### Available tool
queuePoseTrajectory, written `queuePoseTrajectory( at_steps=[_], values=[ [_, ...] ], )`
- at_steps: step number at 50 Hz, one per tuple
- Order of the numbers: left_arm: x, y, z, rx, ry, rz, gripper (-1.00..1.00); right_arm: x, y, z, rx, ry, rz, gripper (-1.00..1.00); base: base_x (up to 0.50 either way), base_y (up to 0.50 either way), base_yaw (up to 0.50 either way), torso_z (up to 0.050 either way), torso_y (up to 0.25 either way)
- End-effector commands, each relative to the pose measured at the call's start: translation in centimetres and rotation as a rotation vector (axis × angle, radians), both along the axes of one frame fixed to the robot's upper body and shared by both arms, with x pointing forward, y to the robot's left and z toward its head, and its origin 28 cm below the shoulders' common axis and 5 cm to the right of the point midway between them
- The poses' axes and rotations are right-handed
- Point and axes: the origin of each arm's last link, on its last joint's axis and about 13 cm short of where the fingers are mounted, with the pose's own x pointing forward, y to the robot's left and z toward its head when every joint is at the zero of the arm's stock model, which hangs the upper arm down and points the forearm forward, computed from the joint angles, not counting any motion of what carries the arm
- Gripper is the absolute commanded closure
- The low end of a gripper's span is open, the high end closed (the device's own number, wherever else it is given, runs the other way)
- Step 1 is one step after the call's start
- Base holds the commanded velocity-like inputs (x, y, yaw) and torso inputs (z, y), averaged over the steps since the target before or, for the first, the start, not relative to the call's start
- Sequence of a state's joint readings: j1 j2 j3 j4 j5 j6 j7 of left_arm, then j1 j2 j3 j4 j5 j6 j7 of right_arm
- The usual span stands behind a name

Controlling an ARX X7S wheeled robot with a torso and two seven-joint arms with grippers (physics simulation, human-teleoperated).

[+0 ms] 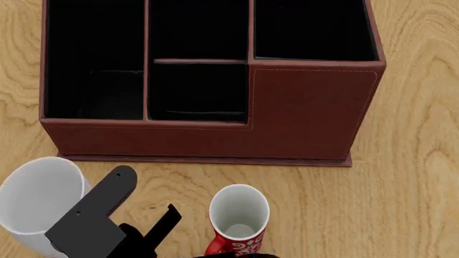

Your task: Pick up the white mug and place it to the right of the caddy.

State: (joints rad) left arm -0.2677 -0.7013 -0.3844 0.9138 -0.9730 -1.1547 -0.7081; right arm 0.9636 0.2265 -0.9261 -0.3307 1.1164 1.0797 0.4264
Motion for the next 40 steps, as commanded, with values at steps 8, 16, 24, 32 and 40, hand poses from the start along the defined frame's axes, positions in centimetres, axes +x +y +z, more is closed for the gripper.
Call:
queuePoseTrajectory(
  at_steps=[8,16,24,32,40],
  values=[
    [-0.6,-0.1,0.2,0.001,-0.01,0.003,-1.0,-2.3,-2.0,5.2,0.026,-0.139,-0.012,1.0,0.0,0.0,0.0,0.0,0.0],
    [-0.6,-0.1,0.3,0.002,-0.013,0.004,-1.0,-2.1,-3.0,7.3,0.036,-0.196,-0.063,1.0,0.0,0.0,0.0,0.0,0.0],
    [-0.5,-0.1,0.2,0.0,-0.012,0.003,-1.0,-1.8,-4.4,9.0,0.032,-0.258,-0.134,1.0,0.0,0.0,0.0,0.0,0.0],
    [-0.4,-0.2,0.4,0.0,-0.016,0.0,-1.0,-1.6,-5.7,10.5,0.045,-0.295,-0.202,1.0,0.0,0.0,0.0,0.0,0.0],
    [-0.2,-0.3,0.6,0.002,-0.019,-0.007,-1.0,-1.5,-6.8,11.3,0.045,-0.315,-0.249,1.0,0.0,0.0,0.0,0.0,0.0]
  ],
)
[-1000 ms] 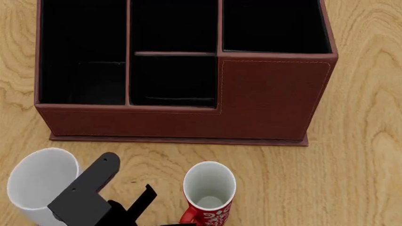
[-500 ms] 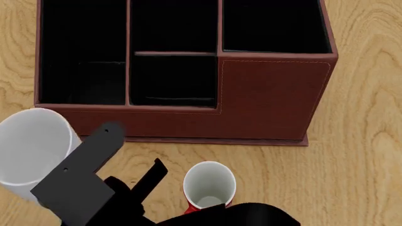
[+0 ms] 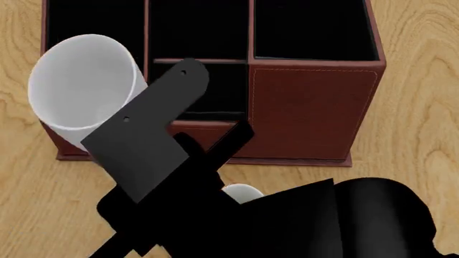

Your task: Pick up the white mug and place it to the right of the caddy.

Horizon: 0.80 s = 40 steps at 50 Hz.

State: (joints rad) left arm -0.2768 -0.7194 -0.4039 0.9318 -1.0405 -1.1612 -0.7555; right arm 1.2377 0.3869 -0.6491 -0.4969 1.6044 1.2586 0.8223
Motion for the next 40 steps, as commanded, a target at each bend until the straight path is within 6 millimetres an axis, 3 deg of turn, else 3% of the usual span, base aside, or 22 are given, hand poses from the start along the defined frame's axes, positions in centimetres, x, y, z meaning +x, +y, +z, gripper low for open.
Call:
queuePoseTrajectory(
  at_steps=[1,40],
  values=[
    [0.2,-0.1,0.2,0.001,-0.005,-0.006,-1.0,0.2,-1.6,1.8,0.013,-0.064,-0.082,1.0,0.0,0.0,0.0,0.0,0.0],
    [0.2,-0.1,-0.1,0.0,-0.004,-0.01,-1.0,0.4,-9.7,6.7,0.137,-0.162,-0.473,1.0,0.0,0.0,0.0,0.0,0.0]
  ],
)
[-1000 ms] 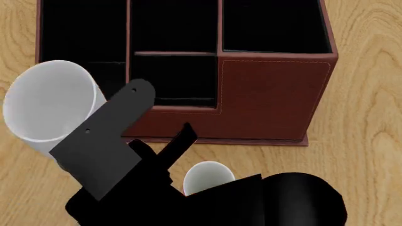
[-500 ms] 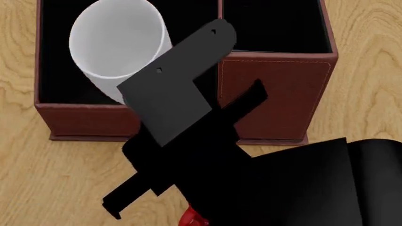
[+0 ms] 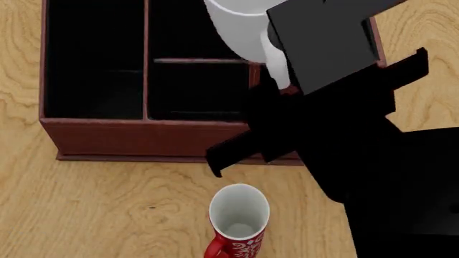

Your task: Pick up the white mug and place it to the right of the caddy.

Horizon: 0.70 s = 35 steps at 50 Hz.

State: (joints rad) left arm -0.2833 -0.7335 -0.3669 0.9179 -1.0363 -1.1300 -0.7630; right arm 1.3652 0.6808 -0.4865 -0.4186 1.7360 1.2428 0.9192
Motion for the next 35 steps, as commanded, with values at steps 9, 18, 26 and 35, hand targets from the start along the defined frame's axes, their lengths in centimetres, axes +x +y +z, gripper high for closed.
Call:
queuePoseTrajectory(
  at_steps=[9,18,26,35],
  values=[
    [0.0,-0.1,0.1,-0.003,-0.004,-0.008,-1.0,-1.3,-4.2,3.1,0.06,-0.102,-0.213,1.0,0.0,0.0,0.0,0.0,0.0],
    [0.1,-0.2,0.2,-0.003,-0.005,-0.007,-1.0,-1.5,-6.3,3.8,0.091,-0.112,-0.315,1.0,0.0,0.0,0.0,0.0,0.001],
    [0.2,-0.3,0.4,-0.003,-0.007,-0.016,-1.0,-0.7,-7.8,3.8,0.095,-0.094,-0.392,1.0,0.0,0.0,0.0,0.0,0.0],
    [0.1,-0.2,0.3,-0.002,-0.005,-0.015,-1.0,0.3,-8.9,2.6,0.093,-0.05,-0.452,1.0,0.0,0.0,0.0,0.0,0.001]
  ],
)
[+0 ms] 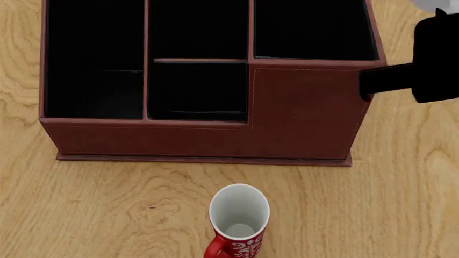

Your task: Pick up the white mug and place it to the right of the caddy.

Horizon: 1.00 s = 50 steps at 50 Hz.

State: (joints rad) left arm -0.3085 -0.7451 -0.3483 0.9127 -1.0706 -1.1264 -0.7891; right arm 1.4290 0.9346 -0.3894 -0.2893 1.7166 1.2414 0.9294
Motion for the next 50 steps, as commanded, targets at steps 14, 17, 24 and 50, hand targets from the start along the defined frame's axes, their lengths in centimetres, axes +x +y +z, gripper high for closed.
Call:
queuePoseTrajectory(
  at_steps=[14,17,24,50],
  values=[
    [0.0,-0.1,0.0,0.01,0.004,-0.006,-1.0,3.6,-2.7,-2.6,0.038,0.09,-0.129,1.0,0.0,0.0,0.0,0.0,0.0],
    [0.0,-0.1,0.0,0.011,0.004,-0.004,-1.0,4.4,-2.8,-3.1,0.039,0.105,-0.136,1.0,0.0,0.0,0.0,0.0,0.0],
    [-0.1,-0.1,0.1,0.013,0.002,0.0,-1.0,5.5,-3.1,-4.3,0.066,0.14,-0.14,1.0,0.0,0.0,0.0,0.0,0.001],
    [0.0,-0.2,0.7,0.026,-0.002,0.003,-1.0,9.5,-4.6,-9.0,0.1,0.282,-0.179,1.0,0.0,0.0,0.0,0.0,0.001]
  ],
)
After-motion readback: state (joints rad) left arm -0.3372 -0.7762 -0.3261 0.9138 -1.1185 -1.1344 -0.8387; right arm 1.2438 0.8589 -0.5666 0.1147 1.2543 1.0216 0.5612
